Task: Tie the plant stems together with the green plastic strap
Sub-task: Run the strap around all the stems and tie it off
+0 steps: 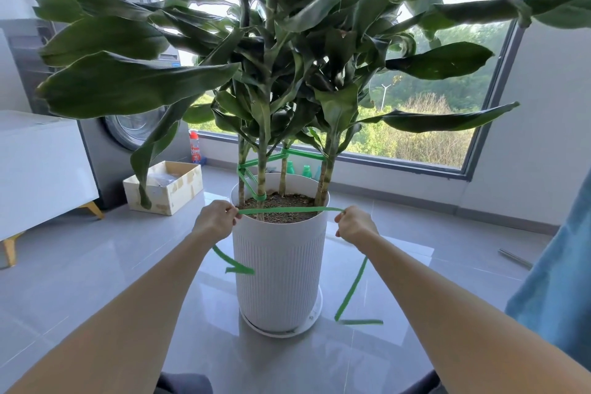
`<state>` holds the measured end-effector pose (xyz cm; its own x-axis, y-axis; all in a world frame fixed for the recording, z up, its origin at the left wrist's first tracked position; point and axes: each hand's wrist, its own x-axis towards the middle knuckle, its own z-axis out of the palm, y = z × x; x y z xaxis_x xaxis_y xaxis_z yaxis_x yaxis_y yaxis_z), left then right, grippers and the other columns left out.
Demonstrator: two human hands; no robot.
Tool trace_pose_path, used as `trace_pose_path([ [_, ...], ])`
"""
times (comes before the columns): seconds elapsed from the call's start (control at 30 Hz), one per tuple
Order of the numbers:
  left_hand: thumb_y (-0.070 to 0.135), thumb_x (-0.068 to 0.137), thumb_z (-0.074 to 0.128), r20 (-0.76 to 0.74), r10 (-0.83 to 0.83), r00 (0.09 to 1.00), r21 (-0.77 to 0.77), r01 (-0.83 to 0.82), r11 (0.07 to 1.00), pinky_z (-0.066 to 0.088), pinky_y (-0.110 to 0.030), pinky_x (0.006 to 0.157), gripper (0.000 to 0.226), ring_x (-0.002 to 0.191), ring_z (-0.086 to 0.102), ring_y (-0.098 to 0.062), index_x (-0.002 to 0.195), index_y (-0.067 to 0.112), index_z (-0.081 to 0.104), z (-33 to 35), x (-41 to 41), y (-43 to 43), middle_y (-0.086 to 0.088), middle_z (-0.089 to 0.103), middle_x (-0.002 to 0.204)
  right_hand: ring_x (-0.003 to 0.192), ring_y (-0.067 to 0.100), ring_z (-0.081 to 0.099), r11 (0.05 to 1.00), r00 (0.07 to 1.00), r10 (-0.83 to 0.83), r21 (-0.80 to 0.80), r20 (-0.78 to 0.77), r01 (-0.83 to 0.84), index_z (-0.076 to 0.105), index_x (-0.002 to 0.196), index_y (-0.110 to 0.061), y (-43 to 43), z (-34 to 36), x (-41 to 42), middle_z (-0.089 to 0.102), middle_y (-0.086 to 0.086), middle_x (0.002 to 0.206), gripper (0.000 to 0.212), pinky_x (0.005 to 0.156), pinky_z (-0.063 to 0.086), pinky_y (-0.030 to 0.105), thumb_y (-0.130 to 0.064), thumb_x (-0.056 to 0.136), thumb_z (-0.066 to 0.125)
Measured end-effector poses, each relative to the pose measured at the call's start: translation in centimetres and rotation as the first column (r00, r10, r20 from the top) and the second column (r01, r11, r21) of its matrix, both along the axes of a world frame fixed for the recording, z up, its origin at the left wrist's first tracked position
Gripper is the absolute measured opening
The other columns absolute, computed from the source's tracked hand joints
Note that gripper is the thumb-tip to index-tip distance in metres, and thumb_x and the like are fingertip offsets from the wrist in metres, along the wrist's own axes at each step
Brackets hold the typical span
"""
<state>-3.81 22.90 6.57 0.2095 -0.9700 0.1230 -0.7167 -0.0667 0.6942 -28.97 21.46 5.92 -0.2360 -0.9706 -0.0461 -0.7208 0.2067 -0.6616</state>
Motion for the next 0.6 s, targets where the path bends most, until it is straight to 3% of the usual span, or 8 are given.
trace_pose_path([
  [0.1, 0.018, 0.098, 0.047, 0.035, -0.042, 0.999, -0.045, 0.043, 0.998, 0.039, -0.025, 0.067, 0.027, 0.08, 0.056, -0.016, 0.094, 0.004, 0.07, 0.1, -0.3, -0.1, -0.007, 0.068, 0.09, 0.086, 0.025, 0.061, 0.991, 0.994, 0.09, 0.109, -0.063, -0.083, 0.058, 0.116, -0.003, 0.3, -0.1, 0.3, 0.068, 0.016, 0.108, 0.03, 0.07, 0.049, 0.028, -0.003, 0.09, 0.043],
  [0.2, 0.021, 0.097, 0.049, 0.081, -0.14, 0.987, -0.068, 0.145, 0.987, 0.038, -0.023, 0.065, 0.027, 0.072, 0.054, -0.012, 0.09, 0.006, 0.071, 0.5, -1.7, -0.1, -0.004, 0.068, 0.087, 0.063, 0.018, 0.06, 0.972, 0.98, 0.192, 0.124, 0.055, -0.197, 0.049, 0.127, 0.0, 0.7, 0.4, 1.5, 0.062, 0.013, 0.106, 0.039, 0.055, 0.044, 0.022, 0.001, 0.089, 0.055],
  [0.3, 0.023, 0.096, 0.051, 0.107, -0.209, 0.972, -0.068, 0.217, 0.974, 0.041, -0.02, 0.063, 0.026, 0.072, 0.057, -0.012, 0.09, 0.009, 0.073, 0.5, -2.6, 0.0, -0.001, 0.069, 0.085, 0.062, 0.014, 0.059, 0.958, 0.951, 0.248, 0.098, 0.183, -0.268, 0.038, 0.134, -0.01, 0.8, 0.8, 2.8, 0.053, 0.014, 0.113, 0.052, 0.061, 0.051, 0.027, -0.002, 0.088, 0.06],
  [0.37, 0.023, 0.096, 0.052, 0.102, -0.24, 0.965, -0.067, 0.247, 0.967, 0.046, -0.026, 0.074, 0.025, 0.082, 0.062, -0.018, 0.09, 0.01, 0.073, 0.5, -3.0, 0.0, 0.0, 0.069, 0.085, 0.077, 0.022, 0.065, 0.969, 0.96, 0.228, 0.065, 0.16, -0.24, 0.032, 0.139, -0.017, 0.9, 0.6, 3.5, 0.055, 0.015, 0.112, 0.061, 0.069, 0.055, 0.034, -0.004, 0.086, 0.059],
  [0.43, 0.023, 0.095, 0.053, 0.096, -0.253, 0.963, -0.078, 0.261, 0.962, 0.045, -0.027, 0.076, 0.024, 0.084, 0.062, -0.019, 0.088, 0.011, 0.072, 0.5, -3.3, 0.1, -0.001, 0.069, 0.085, 0.093, 0.028, 0.064, 0.976, 0.975, 0.208, 0.056, 0.077, -0.212, 0.021, 0.145, -0.029, 1.1, 0.5, 3.7, 0.054, 0.014, 0.111, 0.073, 0.073, 0.056, 0.038, -0.004, 0.086, 0.057],
  [0.5, 0.023, 0.095, 0.053, 0.099, -0.265, 0.959, -0.079, 0.273, 0.959, 0.042, -0.025, 0.072, 0.022, 0.084, 0.06, -0.018, 0.087, 0.011, 0.071, 0.4, -3.4, 0.1, -0.002, 0.068, 0.086, 0.086, 0.026, 0.064, 0.968, 0.971, 0.238, 0.07, 0.031, -0.239, 0.016, 0.145, -0.039, 1.4, 0.6, 3.7, 0.053, 0.01, 0.101, 0.078, 0.07, 0.06, 0.038, -0.005, 0.088, 0.055],
  [0.6, 0.023, 0.094, 0.055, 0.101, -0.273, 0.957, -0.095, 0.283, 0.954, 0.041, -0.026, 0.075, 0.021, 0.089, 0.058, -0.019, 0.093, 0.011, 0.072, 0.4, -3.6, 0.1, -0.005, 0.067, 0.092, 0.065, 0.02, 0.065, 0.945, 0.948, 0.317, 0.09, -0.027, -0.313, 0.026, 0.143, -0.04, 1.7, 0.8, 3.5, 0.053, 0.004, 0.082, 0.067, 0.063, 0.06, 0.035, -0.014, 0.09, 0.057],
])
